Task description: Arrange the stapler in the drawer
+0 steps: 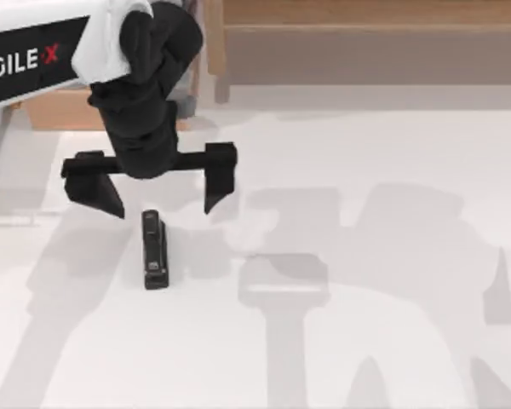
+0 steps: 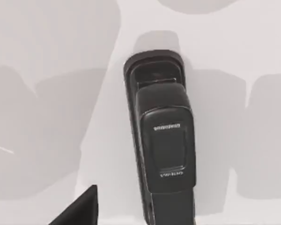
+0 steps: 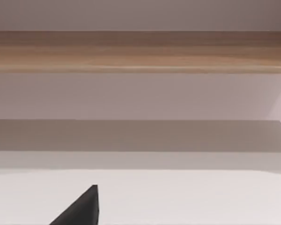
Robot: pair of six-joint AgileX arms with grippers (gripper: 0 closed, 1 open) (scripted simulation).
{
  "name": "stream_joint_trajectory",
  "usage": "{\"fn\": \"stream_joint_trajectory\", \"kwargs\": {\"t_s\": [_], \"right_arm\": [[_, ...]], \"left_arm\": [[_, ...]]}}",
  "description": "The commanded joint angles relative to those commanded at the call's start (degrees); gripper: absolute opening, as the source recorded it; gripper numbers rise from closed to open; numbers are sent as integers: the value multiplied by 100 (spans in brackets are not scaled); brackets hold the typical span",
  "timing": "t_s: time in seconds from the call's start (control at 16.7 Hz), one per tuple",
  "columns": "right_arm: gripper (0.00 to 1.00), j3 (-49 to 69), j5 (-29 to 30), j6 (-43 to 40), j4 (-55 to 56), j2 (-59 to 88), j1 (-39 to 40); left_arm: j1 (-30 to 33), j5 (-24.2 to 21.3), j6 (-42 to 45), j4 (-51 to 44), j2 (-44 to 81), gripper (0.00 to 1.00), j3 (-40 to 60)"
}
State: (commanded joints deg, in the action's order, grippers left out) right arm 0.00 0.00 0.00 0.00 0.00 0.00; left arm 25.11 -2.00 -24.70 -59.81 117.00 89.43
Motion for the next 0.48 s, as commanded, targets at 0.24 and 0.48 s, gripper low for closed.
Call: {"fn": "stream_joint_trajectory", "kwargs": {"t_s": [0.24,0.48], "right_arm": [[100,0,0,0,0,0,0],[100,0,0,0,0,0,0]], "left_arm": [[-85,202,-502,-518,10,100,258],[-67,192,-494,-506,-5,100,242]]}}
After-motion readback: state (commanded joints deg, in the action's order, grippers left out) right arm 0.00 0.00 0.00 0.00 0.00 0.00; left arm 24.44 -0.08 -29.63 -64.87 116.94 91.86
